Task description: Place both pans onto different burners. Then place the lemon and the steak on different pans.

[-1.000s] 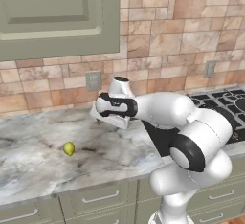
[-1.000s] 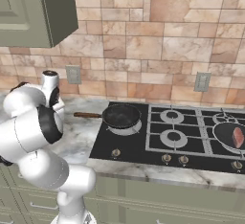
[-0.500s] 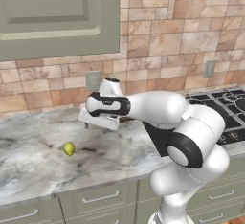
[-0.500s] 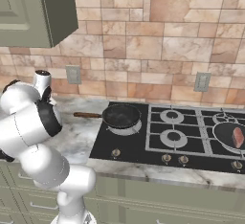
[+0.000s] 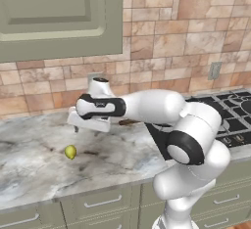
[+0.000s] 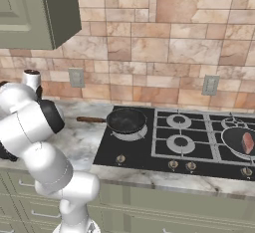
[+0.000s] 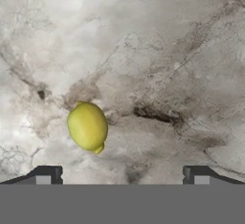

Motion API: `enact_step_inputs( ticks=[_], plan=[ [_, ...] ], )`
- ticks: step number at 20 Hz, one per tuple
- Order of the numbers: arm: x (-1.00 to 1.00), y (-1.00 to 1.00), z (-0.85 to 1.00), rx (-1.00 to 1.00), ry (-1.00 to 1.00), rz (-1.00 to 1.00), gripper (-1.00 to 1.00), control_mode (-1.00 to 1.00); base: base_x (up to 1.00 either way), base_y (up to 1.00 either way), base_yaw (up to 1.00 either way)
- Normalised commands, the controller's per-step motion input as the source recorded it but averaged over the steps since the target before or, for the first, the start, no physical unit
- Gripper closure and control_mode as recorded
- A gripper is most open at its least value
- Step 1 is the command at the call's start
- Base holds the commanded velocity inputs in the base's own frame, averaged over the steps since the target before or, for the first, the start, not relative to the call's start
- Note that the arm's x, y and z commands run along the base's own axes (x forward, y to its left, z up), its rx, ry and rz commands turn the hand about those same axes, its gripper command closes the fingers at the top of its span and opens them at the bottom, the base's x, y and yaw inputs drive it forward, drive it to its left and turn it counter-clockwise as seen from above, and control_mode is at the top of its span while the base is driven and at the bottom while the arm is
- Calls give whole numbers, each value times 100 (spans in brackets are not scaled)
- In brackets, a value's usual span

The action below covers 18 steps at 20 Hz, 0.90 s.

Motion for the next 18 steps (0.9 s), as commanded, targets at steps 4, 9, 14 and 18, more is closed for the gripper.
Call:
enact_step_inputs(
  ticks=[4,9,14,18],
  plan=[
    [-10,17,0,-6,-4,2,-100,-100,0,0,0],
    [0,21,0,-5,-3,2,-100,-100,0,0,0],
    [0,13,-11,-1,-1,5,-100,-100,0,0,0],
    [0,6,-19,0,0,6,-100,-100,0,0,0]
  ],
)
